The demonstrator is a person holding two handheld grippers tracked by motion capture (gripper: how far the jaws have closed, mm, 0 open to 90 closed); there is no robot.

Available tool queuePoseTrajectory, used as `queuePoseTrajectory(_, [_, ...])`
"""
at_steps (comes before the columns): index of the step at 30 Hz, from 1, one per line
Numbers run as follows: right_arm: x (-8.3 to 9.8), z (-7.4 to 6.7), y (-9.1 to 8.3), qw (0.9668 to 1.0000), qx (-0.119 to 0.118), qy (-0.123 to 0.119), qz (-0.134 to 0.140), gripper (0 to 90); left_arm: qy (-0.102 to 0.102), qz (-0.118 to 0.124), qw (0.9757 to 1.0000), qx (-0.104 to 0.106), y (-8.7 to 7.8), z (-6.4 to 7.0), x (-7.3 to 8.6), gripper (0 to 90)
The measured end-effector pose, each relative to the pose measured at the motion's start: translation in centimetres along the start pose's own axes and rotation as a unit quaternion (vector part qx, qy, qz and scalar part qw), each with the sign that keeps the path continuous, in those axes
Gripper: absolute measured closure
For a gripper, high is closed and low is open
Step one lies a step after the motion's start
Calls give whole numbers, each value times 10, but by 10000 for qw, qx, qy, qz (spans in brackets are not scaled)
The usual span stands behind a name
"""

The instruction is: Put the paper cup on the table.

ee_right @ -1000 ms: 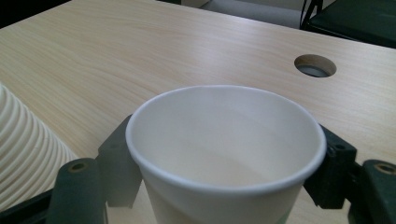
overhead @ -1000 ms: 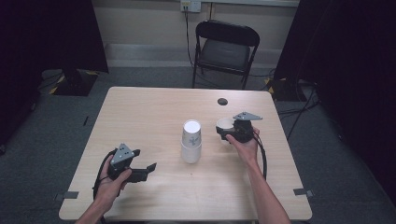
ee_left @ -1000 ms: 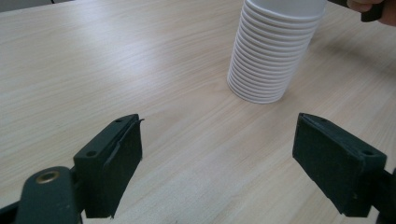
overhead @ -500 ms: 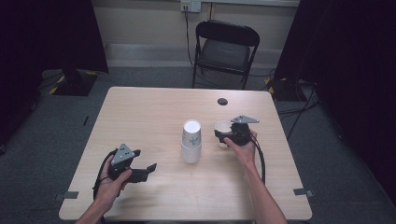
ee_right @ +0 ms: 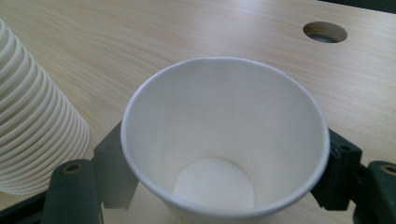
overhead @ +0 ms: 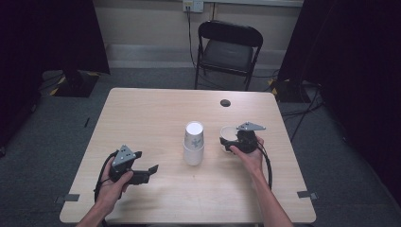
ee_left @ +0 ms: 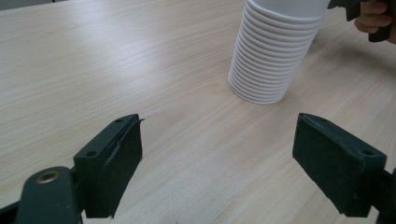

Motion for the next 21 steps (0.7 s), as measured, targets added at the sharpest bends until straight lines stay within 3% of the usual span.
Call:
queuePoseTrajectory(5, [1, -1, 0, 10000, -24, -5, -16, 227, -17, 3, 10000, 9, 0, 0, 0, 158])
queuePoseTrajectory(11, [2, -2, 1, 9999, -77, 74, -85, 145, -38, 7, 10000, 16, 0, -1, 0, 158])
queuePoseTrajectory(21, [1, -4, -10, 9999, -140, 75, 18, 140, -81, 18, 10000, 12, -1, -2, 0, 158])
Point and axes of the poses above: each handheld gripper's, and its own axes: y roughly forward along the jaws, x roughly out of its underside, z roughly to its right, the point moved 6 cm from there along y, roughly forward along the jaws, and after that the axes turned 15 degrees about -z, right-handed, at the moved point
